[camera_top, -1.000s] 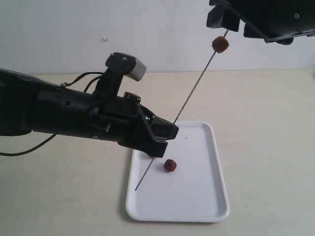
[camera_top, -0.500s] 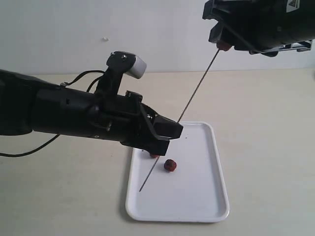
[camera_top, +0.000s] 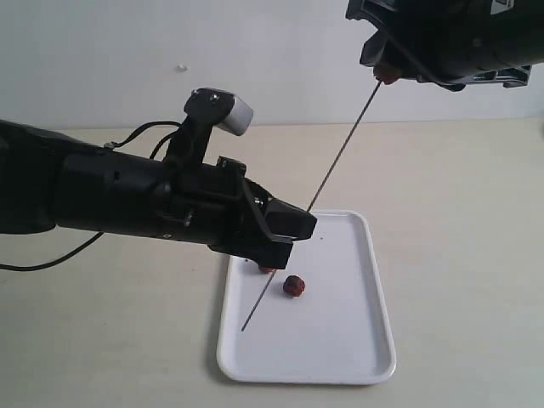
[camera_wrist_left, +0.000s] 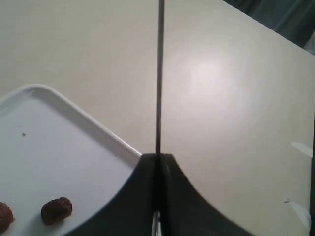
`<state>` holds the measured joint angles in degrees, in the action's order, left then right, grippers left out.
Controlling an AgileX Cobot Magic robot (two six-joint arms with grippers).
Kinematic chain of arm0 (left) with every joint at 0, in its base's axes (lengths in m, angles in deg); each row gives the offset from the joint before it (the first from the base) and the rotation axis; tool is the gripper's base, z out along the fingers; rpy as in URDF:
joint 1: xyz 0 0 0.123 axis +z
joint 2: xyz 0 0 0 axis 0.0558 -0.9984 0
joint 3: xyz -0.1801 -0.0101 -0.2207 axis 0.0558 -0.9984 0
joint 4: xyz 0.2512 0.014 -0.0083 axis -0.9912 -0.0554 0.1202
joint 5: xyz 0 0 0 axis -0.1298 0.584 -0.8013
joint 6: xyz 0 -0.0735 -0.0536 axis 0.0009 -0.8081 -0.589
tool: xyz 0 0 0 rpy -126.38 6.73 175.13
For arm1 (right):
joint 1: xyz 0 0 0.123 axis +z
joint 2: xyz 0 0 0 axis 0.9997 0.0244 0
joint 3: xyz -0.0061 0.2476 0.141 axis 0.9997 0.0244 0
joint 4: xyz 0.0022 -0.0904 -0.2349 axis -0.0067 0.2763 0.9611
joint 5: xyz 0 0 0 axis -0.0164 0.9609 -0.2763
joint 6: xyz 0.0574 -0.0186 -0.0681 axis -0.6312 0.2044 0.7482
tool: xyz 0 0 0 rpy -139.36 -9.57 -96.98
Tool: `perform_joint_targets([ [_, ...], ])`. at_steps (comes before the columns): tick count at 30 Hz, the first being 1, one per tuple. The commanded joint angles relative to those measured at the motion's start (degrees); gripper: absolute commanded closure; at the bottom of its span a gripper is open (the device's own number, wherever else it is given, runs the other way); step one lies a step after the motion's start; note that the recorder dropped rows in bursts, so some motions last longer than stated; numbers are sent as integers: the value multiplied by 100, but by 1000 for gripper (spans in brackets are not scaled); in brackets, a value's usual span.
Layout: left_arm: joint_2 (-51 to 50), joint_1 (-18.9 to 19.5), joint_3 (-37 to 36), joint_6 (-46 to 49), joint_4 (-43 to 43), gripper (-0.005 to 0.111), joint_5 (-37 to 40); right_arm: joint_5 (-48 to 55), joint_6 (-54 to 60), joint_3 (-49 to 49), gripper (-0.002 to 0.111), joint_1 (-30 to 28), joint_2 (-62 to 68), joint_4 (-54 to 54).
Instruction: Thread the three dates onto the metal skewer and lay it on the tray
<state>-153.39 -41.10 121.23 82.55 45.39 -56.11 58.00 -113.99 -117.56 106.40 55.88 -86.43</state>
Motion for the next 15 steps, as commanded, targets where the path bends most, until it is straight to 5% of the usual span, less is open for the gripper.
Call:
perform_joint_targets([
  [1, 22, -13, 45, 20, 73, 107, 64, -29, 9, 4, 76, -29, 17, -16],
  [15, 22, -13, 111, -102, 73, 107, 39, 472, 452, 4, 79, 22, 22, -603],
])
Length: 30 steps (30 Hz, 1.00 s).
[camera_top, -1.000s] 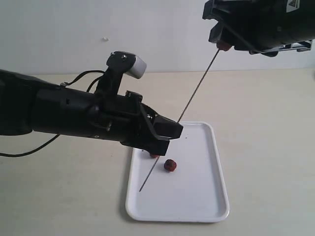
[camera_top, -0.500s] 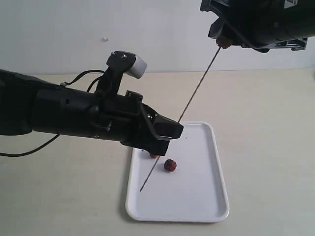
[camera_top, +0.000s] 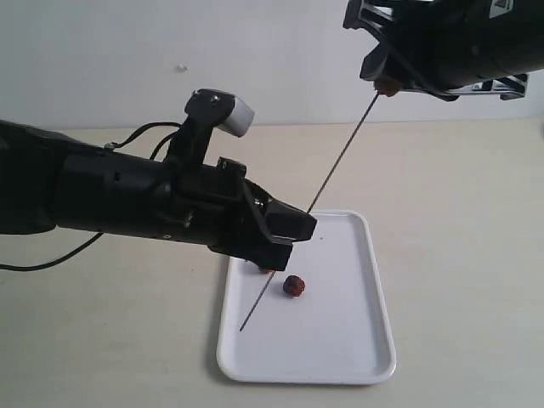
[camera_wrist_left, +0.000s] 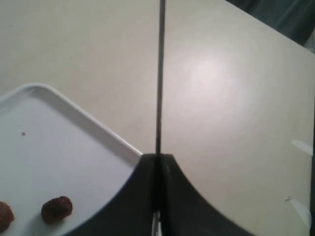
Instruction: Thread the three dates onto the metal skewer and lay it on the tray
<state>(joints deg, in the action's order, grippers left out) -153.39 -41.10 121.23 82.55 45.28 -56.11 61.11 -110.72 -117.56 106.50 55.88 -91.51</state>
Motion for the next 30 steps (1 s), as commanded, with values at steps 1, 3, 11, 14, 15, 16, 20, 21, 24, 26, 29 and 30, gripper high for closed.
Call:
perform_joint_targets([
  [1, 22, -13, 134, -144, 84, 107, 39, 171, 151, 4, 79, 12, 22, -109],
  [3, 22, -13, 179, -207, 84, 107, 66, 187, 234, 4, 79, 12, 22, -125],
  [11, 22, -13, 378, -412, 84, 107, 76, 236, 289, 4, 72, 12, 22, -125],
  [14, 22, -13, 450, -435, 84, 107, 76, 236, 360, 4, 70, 12, 22, -169],
  [15, 22, -13, 474, -453, 84, 107, 76, 236, 421, 4, 70, 12, 22, -244],
  [16, 22, -13, 515, -466, 84, 107, 76, 221, 554, 4, 70, 12, 22, -400],
  [20, 22, -13, 536, -494, 84, 107, 87, 109, 845, 4, 70, 12, 22, -731],
  [21, 22, -13, 536, -493, 84, 107, 56, 87, 845, 4, 68, 12, 22, -731],
  [24, 22, -13, 536, -573, 84, 107, -137, 63, 873, 4, 51, 12, 22, -731],
  [26, 22, -13, 536, -582, 84, 107, -328, 106, 883, 4, 38, 12, 22, -720],
  [29, 22, -13, 536, -610, 84, 107, -478, 190, 955, 4, 27, 12, 22, -693],
  [30, 22, -13, 515, -597, 84, 107, -502, 207, 1015, 4, 26, 12, 10, -693],
])
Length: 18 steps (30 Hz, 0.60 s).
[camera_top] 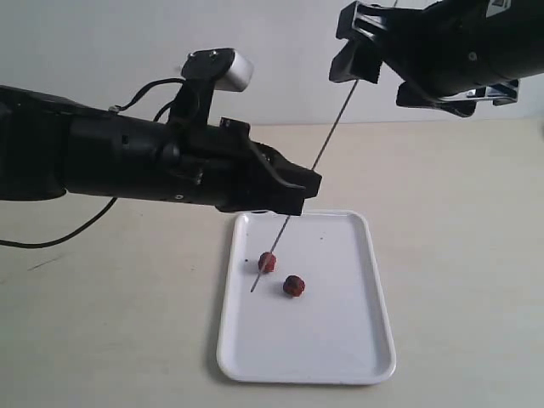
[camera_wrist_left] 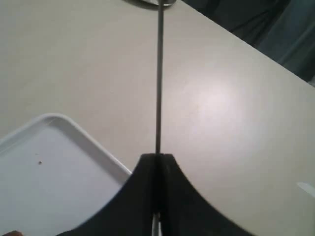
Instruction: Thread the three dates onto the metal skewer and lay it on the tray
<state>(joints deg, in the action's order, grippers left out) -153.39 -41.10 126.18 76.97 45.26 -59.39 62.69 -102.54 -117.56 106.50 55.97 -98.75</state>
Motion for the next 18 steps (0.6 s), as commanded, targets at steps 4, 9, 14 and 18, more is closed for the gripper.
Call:
perform_joint_targets([
  [4, 22, -13, -110, 101, 87, 107, -508, 207, 214, 4, 26, 12, -146, 246],
  [9, 46, 46, -414, 269, 87, 107, -677, 531, 226, 4, 27, 12, -470, 767],
  [14, 239, 145, -802, 294, -25, 107, -885, 836, 204, 124, 27, 12, -507, 1133],
  [18, 650, 145, -1095, 294, -145, 107, -1082, 464, 204, 527, 27, 12, -495, 1154],
])
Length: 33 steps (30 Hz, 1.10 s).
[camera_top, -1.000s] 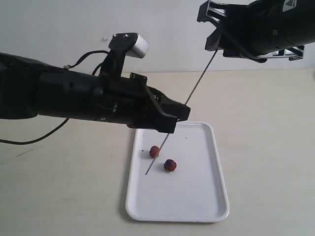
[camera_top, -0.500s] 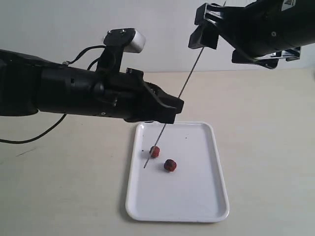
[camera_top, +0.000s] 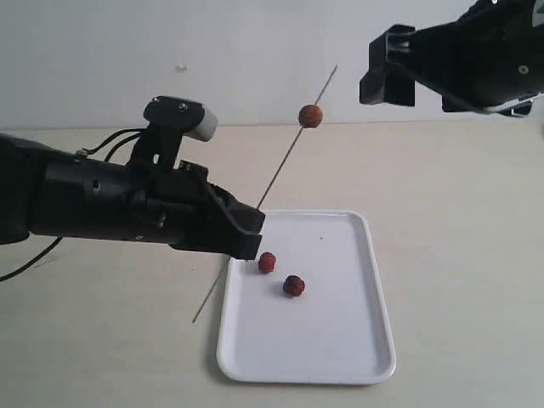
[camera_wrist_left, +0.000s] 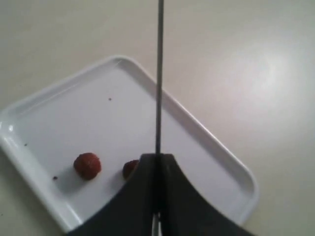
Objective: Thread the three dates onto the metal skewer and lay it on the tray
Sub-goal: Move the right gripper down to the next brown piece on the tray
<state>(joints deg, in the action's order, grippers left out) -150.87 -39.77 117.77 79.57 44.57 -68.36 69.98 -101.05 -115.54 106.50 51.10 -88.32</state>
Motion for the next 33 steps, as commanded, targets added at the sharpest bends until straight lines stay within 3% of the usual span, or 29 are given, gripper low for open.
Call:
perform_joint_targets([
  [1, 520, 12, -345, 34, -76, 107, -282, -358, 55, 446, 27, 12, -9, 117],
  [9, 1258, 12, -1124, -71, -118, 107, -1111, -496, 450, 888, 28, 12, 467, 6],
  [16, 1471, 12, -1592, -272, -81, 107, -2130, -288, 2513, 641, 38, 359, 1751, -1330],
  [20, 1473, 12, -1663, -272, -23, 107, -2525, -110, 2570, 145, 38, 657, 2403, -1330],
  [26, 1715, 12, -1766, -262, 73, 107, -2761, 144, 3655, -979, 41, 1129, 3319, -1266],
  [30, 1861, 12, -1873, 26, 155, 107, -3733, 256, 3655, -1407, 44, 1139, 3644, -639],
  [33, 1906, 12, -1886, 15, 155, 107, -3781, 295, 3865, -1530, 44, 1139, 3785, -10],
])
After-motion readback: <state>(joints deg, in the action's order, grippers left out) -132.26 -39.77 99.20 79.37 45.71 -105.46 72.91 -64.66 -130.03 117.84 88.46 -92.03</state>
